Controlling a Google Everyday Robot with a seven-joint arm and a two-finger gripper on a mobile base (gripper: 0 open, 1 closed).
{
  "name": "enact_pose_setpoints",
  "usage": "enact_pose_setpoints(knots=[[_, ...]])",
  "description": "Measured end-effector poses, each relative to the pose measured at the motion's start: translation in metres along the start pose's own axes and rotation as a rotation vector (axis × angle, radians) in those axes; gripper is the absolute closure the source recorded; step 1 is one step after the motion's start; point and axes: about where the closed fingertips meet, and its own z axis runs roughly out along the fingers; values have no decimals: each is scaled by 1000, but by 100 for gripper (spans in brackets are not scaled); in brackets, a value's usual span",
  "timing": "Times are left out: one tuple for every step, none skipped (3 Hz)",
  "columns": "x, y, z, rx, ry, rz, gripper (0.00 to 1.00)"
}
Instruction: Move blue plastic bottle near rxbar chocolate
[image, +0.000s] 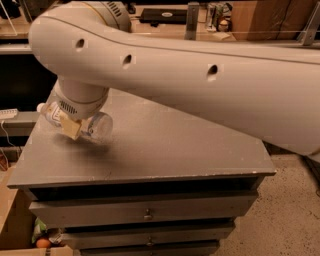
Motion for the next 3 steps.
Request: enact_pose_setpoints(knots=[[1,-3,-3,7,4,-7,100],[1,-3,-3,7,4,-7,100],[1,-23,-6,57,-25,23,100]])
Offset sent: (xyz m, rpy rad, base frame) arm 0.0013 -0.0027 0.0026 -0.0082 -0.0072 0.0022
